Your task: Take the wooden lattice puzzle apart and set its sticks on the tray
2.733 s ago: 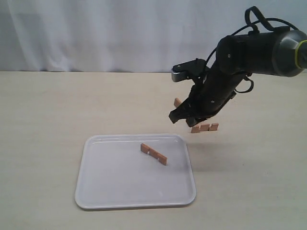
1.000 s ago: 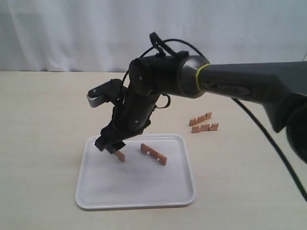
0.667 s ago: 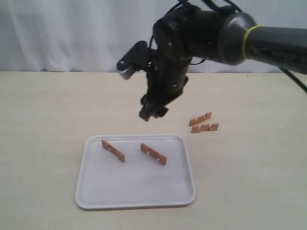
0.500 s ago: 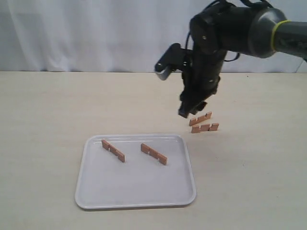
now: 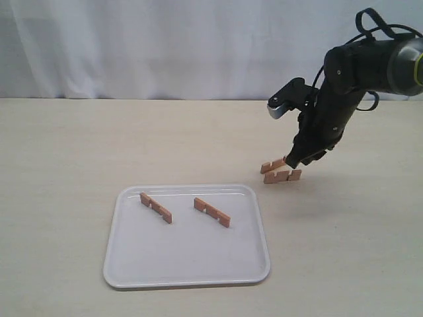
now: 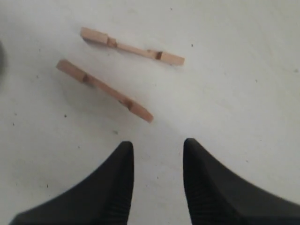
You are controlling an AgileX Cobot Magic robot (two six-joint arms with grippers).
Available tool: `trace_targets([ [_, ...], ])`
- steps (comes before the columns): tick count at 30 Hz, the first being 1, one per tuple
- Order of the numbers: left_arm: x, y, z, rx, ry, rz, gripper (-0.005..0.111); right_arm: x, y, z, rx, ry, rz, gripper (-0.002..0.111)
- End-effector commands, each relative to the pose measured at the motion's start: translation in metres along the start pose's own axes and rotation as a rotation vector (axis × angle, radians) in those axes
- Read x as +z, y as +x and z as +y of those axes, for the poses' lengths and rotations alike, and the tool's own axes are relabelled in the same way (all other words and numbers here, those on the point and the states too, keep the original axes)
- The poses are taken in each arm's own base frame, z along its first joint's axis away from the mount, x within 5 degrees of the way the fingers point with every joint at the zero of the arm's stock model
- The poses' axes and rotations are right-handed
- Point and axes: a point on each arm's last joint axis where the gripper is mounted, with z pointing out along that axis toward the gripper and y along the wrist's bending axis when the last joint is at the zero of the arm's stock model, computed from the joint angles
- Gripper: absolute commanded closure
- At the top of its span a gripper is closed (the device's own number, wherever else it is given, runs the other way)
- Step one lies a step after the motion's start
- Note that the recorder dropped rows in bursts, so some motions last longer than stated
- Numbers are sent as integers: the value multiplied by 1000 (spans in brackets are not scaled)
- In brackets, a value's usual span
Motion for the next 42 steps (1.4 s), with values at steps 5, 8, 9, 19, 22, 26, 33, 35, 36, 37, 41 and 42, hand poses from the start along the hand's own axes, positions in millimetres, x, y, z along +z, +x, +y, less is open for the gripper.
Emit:
trace_targets([
  [5,0,0,0,-3,2,-8,107,28,-3,5,14,-32,-23,62],
  [8,0,0,0,-3,2,-8,107,34,-2,6,12,-39,-11,61],
  [9,0,0,0,-3,2,-8,107,35,-2,6,6,-41,-9,61],
  [19,0,0,0,-3,2,-8,107,46,-3,13,-180,-100,-23,61],
  [22,0,0,0,-3,2,-8,107,56,-1,14,-191,-99,-5,61],
  [26,0,0,0,-3,2,-8,107,66,-3,13,-182,-77,-28,61],
  [33,0,0,0,-3,2,-8,107,72,0,16,-154,-99,5,81],
  [35,0,0,0,-3,2,-8,107,71,2,17,-155,-113,25,89],
  [36,0,0,0,-3,2,-8,107,71,3,18,-155,-119,34,93],
  [37,0,0,0,-3,2,-8,107,71,4,18,-155,-123,41,96],
  [41,0,0,0,-3,2,-8,107,71,7,20,-157,-144,73,96],
  [42,0,0,0,-3,2,-8,107,70,7,21,-165,-150,80,93],
])
